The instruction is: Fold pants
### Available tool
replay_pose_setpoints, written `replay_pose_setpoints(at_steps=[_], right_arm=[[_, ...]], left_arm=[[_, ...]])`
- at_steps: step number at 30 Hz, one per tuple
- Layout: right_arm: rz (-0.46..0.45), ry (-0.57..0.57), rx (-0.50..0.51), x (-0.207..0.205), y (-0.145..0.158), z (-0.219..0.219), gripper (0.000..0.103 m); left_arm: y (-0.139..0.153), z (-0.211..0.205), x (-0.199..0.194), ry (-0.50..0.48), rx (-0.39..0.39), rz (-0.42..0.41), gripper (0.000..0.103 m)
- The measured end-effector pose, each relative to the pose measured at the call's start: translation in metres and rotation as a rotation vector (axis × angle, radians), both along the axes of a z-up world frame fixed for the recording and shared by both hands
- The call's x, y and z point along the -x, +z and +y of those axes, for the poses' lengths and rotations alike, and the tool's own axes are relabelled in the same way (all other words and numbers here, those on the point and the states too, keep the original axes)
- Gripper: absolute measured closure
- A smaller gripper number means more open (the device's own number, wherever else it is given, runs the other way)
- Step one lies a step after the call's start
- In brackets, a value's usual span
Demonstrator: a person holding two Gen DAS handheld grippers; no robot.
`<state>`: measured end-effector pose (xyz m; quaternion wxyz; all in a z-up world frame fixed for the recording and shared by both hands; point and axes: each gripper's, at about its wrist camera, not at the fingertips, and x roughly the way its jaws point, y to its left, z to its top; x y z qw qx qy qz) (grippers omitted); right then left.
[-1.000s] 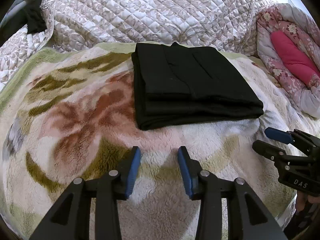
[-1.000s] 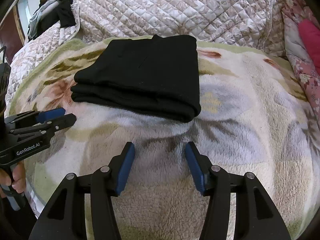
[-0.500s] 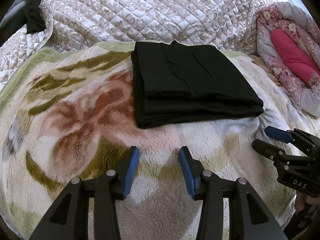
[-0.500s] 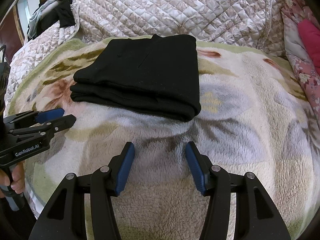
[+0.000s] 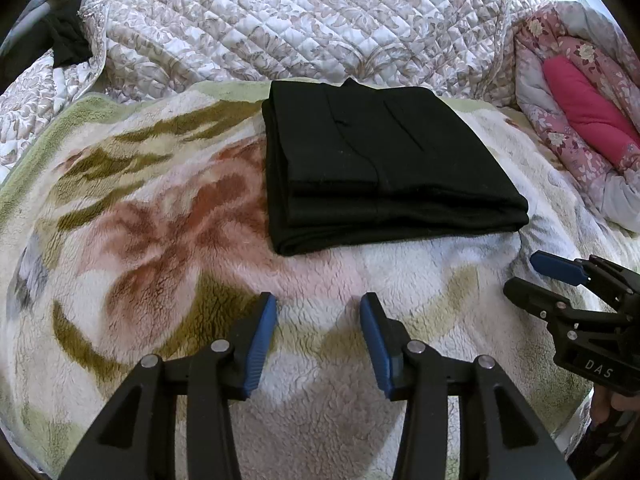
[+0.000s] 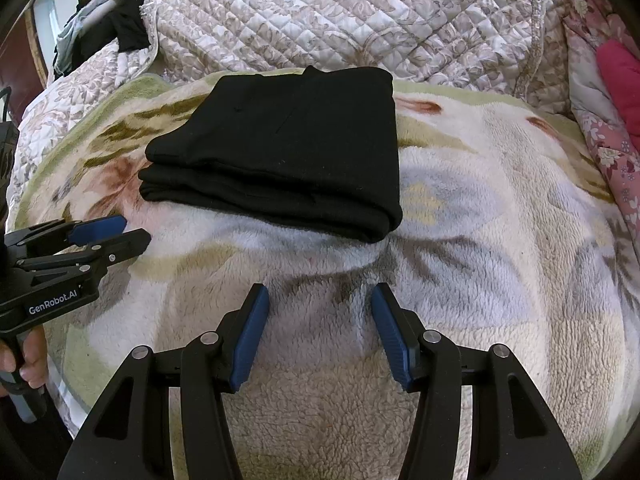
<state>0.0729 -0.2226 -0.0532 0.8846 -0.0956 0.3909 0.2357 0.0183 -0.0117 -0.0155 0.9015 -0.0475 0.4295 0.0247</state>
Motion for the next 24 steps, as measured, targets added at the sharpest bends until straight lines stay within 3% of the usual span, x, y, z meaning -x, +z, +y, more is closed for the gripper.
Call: replay_pose_setpoints(at_steps=[24], right_arm=[[0.005,-0.002,0.006,-0.0001,-0.0012,0.0012,0.049]], left_arm=[[-0.0010,0.0012,0.0005,0.003,0.007,0.013,0.054]])
